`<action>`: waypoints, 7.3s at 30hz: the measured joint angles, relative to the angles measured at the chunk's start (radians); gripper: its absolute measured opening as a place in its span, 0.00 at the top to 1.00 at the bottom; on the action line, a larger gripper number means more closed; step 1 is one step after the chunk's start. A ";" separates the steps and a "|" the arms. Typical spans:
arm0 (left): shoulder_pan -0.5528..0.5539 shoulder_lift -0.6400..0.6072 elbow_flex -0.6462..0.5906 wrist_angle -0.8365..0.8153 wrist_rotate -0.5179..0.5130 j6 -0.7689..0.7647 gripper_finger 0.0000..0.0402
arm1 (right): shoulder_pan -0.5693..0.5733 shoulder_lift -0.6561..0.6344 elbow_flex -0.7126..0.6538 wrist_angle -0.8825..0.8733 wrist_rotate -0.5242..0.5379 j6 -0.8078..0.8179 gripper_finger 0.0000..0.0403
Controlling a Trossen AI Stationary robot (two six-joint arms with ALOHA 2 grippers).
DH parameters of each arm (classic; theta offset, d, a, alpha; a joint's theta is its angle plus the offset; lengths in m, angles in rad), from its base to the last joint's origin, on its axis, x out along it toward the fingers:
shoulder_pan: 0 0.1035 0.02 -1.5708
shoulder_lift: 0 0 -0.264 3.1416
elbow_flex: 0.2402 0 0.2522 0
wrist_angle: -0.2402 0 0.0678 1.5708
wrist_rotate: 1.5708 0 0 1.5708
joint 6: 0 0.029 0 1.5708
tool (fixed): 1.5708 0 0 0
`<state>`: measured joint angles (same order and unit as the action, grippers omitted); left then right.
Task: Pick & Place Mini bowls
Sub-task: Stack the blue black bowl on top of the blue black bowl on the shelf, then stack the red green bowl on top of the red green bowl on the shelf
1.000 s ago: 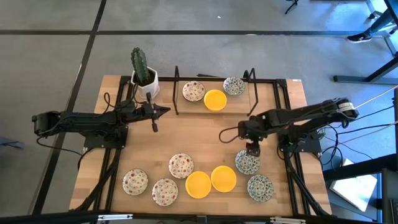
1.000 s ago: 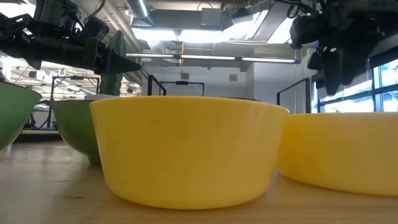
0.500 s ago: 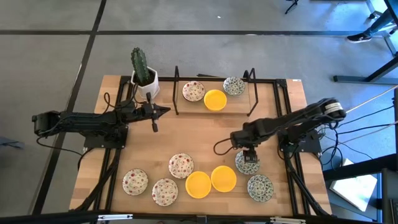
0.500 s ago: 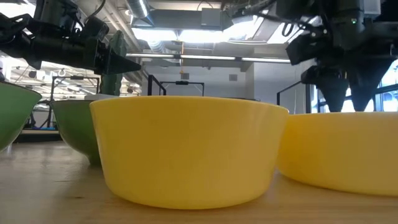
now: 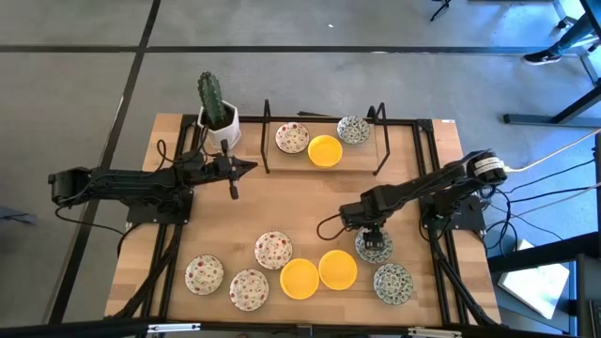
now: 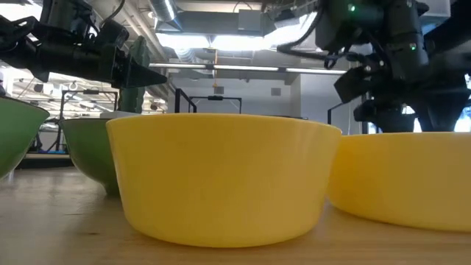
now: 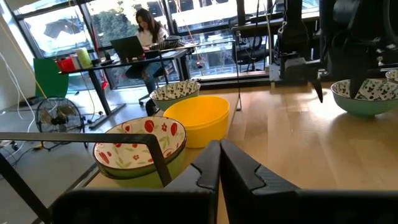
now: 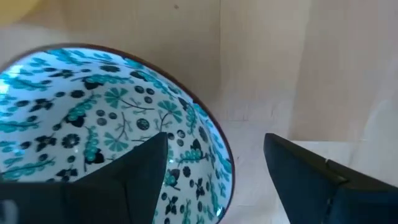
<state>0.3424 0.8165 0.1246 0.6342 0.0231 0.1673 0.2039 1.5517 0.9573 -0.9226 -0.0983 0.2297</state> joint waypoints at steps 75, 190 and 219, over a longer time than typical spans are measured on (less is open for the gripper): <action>0.000 0.000 0.000 -0.011 0.000 -0.058 0.98 | -0.516 -0.358 0.354 0.256 0.374 -0.414 0.97; 0.000 0.000 0.000 -0.108 0.004 -0.137 0.98 | -1.089 0.574 1.112 -0.496 0.089 -0.788 0.91; 0.000 0.000 -0.001 -0.108 0.004 -0.138 0.99 | -1.089 0.574 1.041 -0.469 0.135 -0.770 0.60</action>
<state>0.3422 0.8162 0.1238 0.5266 0.0273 0.0296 -0.8848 2.1258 1.9986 -1.3915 0.0368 -0.5403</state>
